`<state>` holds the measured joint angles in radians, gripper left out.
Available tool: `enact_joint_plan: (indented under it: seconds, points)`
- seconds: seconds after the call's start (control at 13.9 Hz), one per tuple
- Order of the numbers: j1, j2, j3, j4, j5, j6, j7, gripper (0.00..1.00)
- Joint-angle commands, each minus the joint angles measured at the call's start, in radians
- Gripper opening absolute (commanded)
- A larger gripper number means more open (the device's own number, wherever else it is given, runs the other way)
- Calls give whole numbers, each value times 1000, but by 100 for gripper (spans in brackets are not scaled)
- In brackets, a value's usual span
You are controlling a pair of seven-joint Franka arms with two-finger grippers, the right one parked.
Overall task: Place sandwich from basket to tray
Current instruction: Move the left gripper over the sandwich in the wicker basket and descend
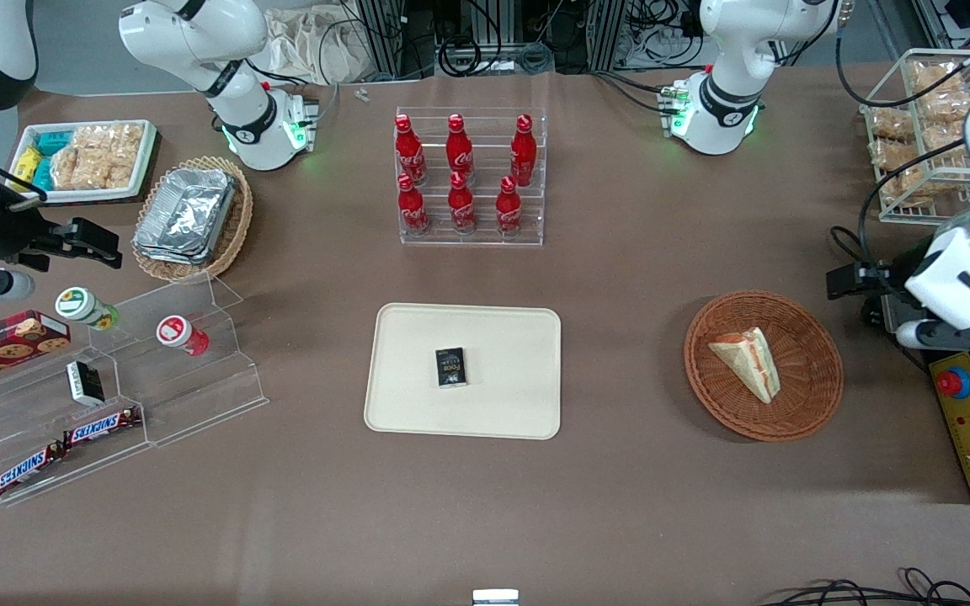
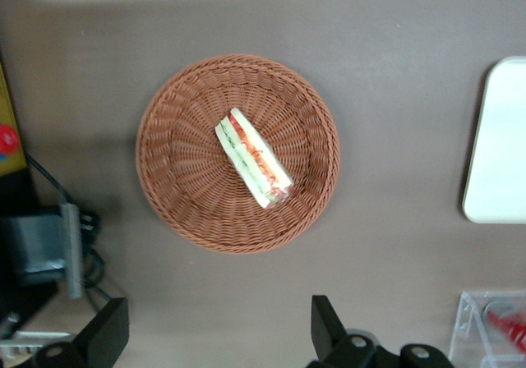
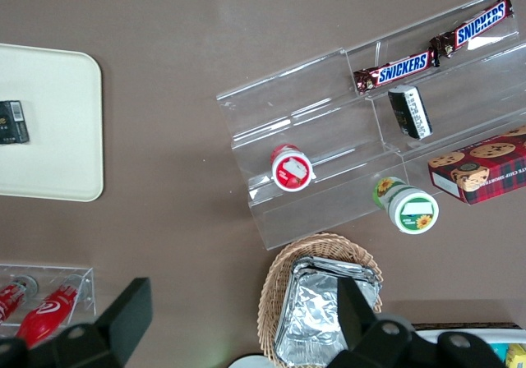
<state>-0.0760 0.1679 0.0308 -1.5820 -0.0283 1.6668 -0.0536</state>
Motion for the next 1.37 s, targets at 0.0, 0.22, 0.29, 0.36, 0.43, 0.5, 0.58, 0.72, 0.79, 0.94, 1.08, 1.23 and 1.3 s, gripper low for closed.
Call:
enact_joint_plan:
  seconds: [0.0, 0.22, 0.29, 0.36, 0.43, 0.5, 0.58, 0.72, 0.79, 0.94, 1.08, 1.23, 1.3]
  points:
    - [-36, -34, 5, -110, -7, 94, -129, 99]
    - [-38, -48, 3, -220, -16, 174, -147, 99]
    - [-38, -47, 3, -245, -16, 197, -204, 99]
    - [-38, -42, 3, -275, -16, 236, -269, 99]
    - [-38, -38, 3, -307, -16, 285, -320, 99]
    - [-38, -38, 3, -346, -18, 333, -362, 99]
    - [-38, -38, 3, -384, -18, 368, -397, 99]
    - [-33, -15, 3, -421, -19, 415, -425, 99]
    - [-30, 7, 5, -424, -19, 427, -428, 99]
    - [-30, 47, 5, -421, -19, 467, -462, 99]
    - [-28, 70, 5, -427, -19, 533, -517, 99]
    - [-25, 91, 5, -435, -22, 570, -537, 99]
    - [-25, 100, 6, -443, -25, 593, -537, 99]
